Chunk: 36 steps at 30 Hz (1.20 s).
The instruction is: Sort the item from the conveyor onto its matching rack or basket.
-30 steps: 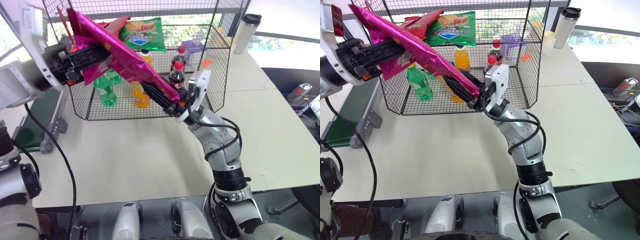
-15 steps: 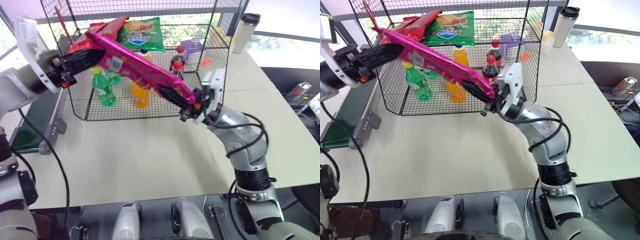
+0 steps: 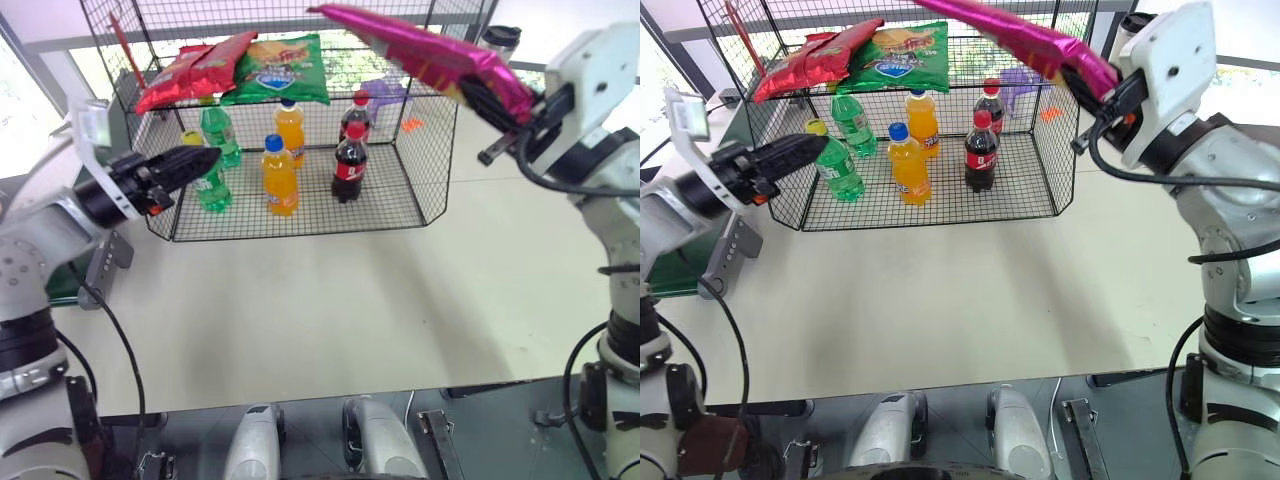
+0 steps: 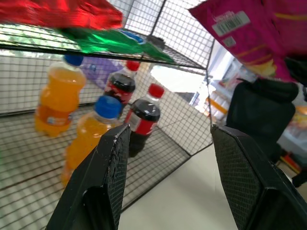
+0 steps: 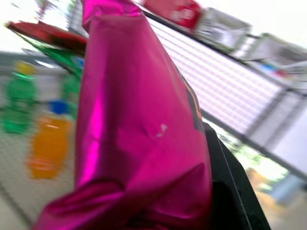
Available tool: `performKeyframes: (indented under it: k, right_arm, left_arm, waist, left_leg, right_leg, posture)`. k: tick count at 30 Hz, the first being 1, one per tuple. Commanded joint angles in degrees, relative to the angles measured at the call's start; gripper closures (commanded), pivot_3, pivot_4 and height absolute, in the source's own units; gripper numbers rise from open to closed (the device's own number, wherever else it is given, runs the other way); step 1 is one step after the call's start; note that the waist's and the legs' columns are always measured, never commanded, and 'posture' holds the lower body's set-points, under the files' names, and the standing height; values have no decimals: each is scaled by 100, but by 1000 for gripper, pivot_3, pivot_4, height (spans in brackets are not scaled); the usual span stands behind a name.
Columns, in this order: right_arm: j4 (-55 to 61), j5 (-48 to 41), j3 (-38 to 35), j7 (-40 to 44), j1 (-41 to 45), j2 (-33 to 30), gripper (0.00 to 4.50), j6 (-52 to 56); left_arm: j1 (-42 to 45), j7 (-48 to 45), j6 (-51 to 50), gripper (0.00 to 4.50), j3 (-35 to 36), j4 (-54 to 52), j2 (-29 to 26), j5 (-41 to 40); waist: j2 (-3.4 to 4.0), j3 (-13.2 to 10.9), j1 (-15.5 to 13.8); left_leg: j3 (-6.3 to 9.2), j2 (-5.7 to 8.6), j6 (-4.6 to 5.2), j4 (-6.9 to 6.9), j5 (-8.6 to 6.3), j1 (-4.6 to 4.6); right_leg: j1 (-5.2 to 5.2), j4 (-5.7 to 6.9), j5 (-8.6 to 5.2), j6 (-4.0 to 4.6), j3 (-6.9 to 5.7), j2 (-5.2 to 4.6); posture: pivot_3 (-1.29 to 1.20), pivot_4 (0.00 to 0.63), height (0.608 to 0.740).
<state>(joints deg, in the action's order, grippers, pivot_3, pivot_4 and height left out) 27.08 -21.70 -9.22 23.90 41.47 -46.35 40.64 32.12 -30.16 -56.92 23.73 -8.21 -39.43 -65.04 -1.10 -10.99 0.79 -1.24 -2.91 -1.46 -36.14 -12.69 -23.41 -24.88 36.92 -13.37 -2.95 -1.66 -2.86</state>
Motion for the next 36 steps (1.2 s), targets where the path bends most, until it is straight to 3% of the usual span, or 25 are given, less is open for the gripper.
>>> performKeyframes:
  k: [1,8,15,20,27,36]
  right_arm:
    - [-190,1291,931,-529,552,-182,4500,-113]
    - [-2093,3515,2613,-1475,1486,563,4500,-549]
    - [-3581,4330,2837,-1706,2085,1128,4500,-688]
    - [-4387,4401,2560,-2096,2489,1711,4500,-824]
    - [-4883,4016,2181,-1936,2711,2605,4500,-857]
    - [-5198,3961,1939,-1990,2884,2897,4500,-995]
  left_arm:
    - [-57,210,209,1747,-59,-294,352,-42]
    - [-385,496,406,1747,-310,-723,818,180]
    - [-600,745,512,1747,-394,-949,1000,288]
    - [-685,708,635,1747,-557,-947,1098,458]
    - [-661,652,776,1747,-714,-862,1197,621]
    - [-828,656,843,1747,-812,-941,1294,772]
  waist:
    - [0,0,6]
    - [-2,0,-6]
    - [-3,-1,-17]
    - [-3,0,-7]
    - [-3,0,12]
    - [-3,-1,2]
  left_leg:
    - [0,-1,0,0,0,1]
    - [-3,0,1,-1,0,-6]
    - [-2,2,1,-3,1,-20]
    - [-2,2,1,-3,1,-17]
    - [-2,0,2,-1,1,-14]
    - [-1,0,2,-1,1,-14]
  right_leg:
    - [0,1,0,0,2,2]
    - [-8,-1,5,-8,7,4]
    - [-14,-5,9,-14,6,2]
    - [-14,-2,9,-14,6,2]
    - [-14,5,10,-15,6,5]
    - [-13,3,10,-15,5,4]
  posture:
    - [0,150,733]
    - [0,150,733]
    - [0,150,733]
    - [0,150,733]
    - [0,150,733]
    - [0,150,733]
